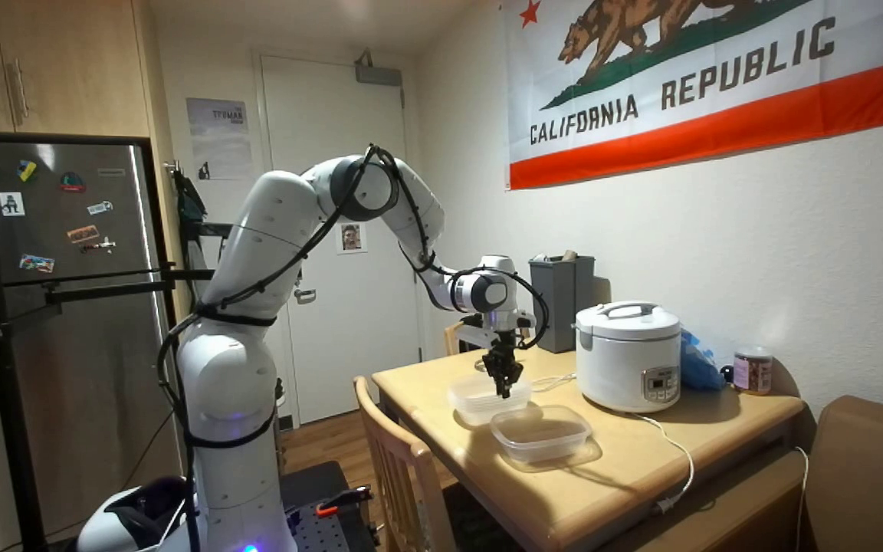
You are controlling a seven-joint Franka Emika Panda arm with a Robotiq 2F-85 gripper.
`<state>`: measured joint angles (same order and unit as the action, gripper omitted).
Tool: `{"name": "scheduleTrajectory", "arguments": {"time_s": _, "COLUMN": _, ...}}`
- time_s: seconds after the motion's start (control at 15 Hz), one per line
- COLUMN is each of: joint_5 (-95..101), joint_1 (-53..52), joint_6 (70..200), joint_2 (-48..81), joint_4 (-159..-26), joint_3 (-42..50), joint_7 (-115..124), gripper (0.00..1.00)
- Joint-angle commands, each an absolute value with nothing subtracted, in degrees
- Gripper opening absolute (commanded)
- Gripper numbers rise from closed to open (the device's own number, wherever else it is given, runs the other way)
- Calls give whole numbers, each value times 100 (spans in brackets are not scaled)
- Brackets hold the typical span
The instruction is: Stack two of the lunchboxes from the stack of boxes on the right
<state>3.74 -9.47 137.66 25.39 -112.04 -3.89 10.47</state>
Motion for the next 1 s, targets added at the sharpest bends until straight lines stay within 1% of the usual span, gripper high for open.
{"name": "scheduleTrajectory", "arguments": {"time_s": 0.0, "joint_5": 399, "joint_1": -984, "joint_6": 13620, "joint_2": 2430, "joint_4": -11247, "joint_3": -342, "joint_7": 1082, "gripper": 0}}
{"name": "scheduleTrajectory", "arguments": {"time_s": 0.47, "joint_5": 454, "joint_1": -1018, "joint_6": 13601, "joint_2": 2354, "joint_4": -11281, "joint_3": -317, "joint_7": 1140, "gripper": 2}}
{"name": "scheduleTrajectory", "arguments": {"time_s": 0.93, "joint_5": 523, "joint_1": -1062, "joint_6": 13298, "joint_2": 1919, "joint_4": -11405, "joint_3": -309, "joint_7": 1263, "gripper": 2}}
